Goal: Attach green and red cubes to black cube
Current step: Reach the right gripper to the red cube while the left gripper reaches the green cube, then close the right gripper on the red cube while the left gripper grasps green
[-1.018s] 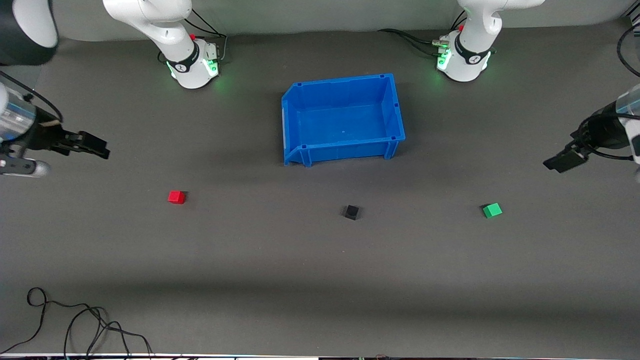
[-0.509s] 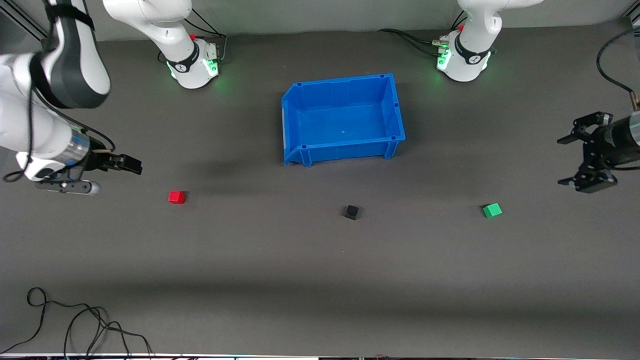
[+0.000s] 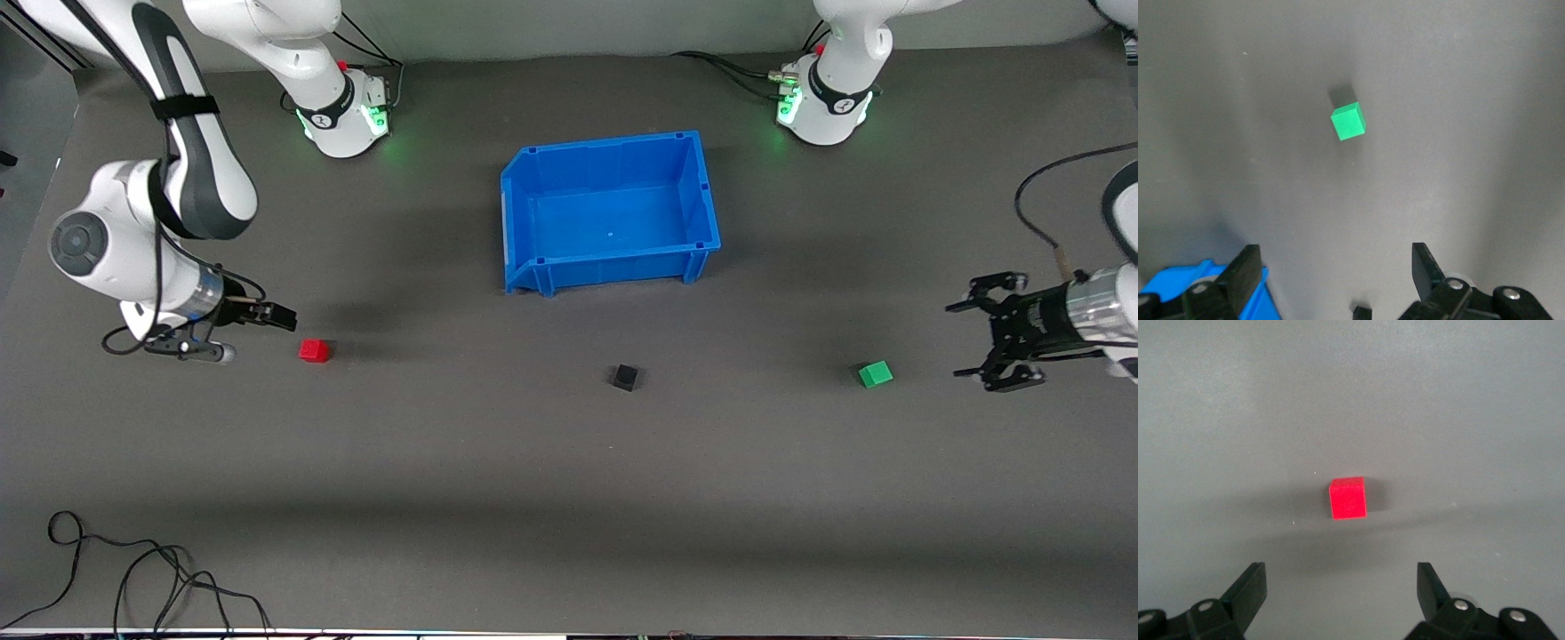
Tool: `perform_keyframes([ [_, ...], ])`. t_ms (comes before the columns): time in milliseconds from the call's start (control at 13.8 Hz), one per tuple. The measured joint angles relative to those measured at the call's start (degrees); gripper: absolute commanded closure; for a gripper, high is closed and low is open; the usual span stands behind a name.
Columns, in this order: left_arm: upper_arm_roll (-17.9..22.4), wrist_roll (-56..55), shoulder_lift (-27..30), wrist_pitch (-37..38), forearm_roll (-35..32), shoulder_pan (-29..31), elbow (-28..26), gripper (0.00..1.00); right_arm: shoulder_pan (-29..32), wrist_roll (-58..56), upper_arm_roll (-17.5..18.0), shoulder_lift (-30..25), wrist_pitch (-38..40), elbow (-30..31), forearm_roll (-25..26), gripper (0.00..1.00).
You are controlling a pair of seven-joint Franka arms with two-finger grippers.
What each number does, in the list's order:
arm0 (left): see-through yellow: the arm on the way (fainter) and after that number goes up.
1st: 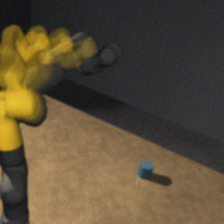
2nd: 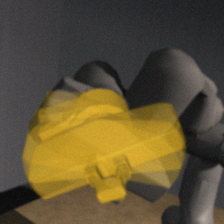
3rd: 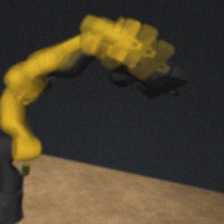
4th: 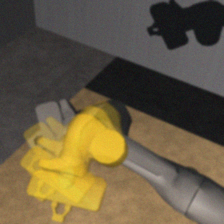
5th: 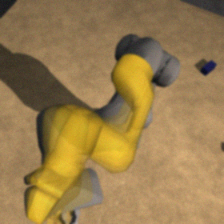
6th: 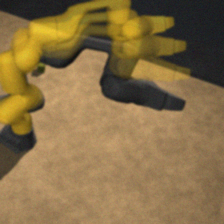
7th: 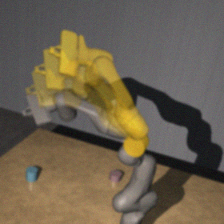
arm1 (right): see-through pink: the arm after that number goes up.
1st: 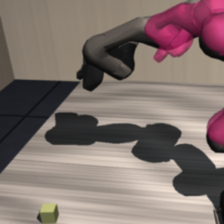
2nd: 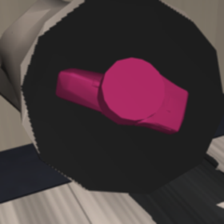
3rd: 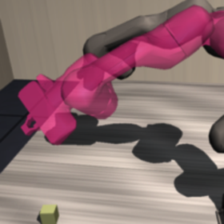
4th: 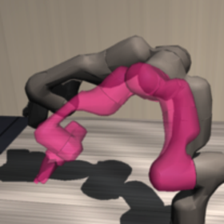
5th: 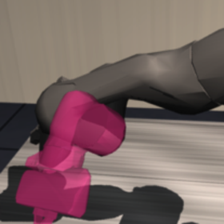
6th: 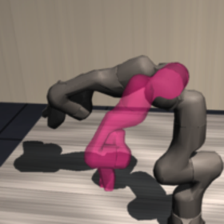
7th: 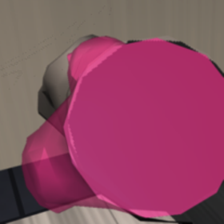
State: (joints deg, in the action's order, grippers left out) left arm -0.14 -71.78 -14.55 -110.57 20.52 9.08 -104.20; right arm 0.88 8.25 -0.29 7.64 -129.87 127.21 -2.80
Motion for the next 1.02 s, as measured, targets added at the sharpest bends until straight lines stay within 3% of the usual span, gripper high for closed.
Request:
perform_keyframes([
  [436,-0.2,8.0,-3.2,-20.5,10.9,1.4,-14.3,0.00,0.1,0.1,-0.3,8.1,-9.8,0.8,-1.1,0.00],
  [800,-1.1,8.8,-6.9,-32.1,17.3,1.1,-19.6,0.00,0.1,0.1,-0.3,13.1,-15.6,0.8,-1.2,0.00],
  [1018,-1.6,12.0,-8.8,-34.5,21.8,0.6,-20.5,0.00,0.1,0.2,-0.3,15.0,-18.0,0.8,-1.2,0.02],
])
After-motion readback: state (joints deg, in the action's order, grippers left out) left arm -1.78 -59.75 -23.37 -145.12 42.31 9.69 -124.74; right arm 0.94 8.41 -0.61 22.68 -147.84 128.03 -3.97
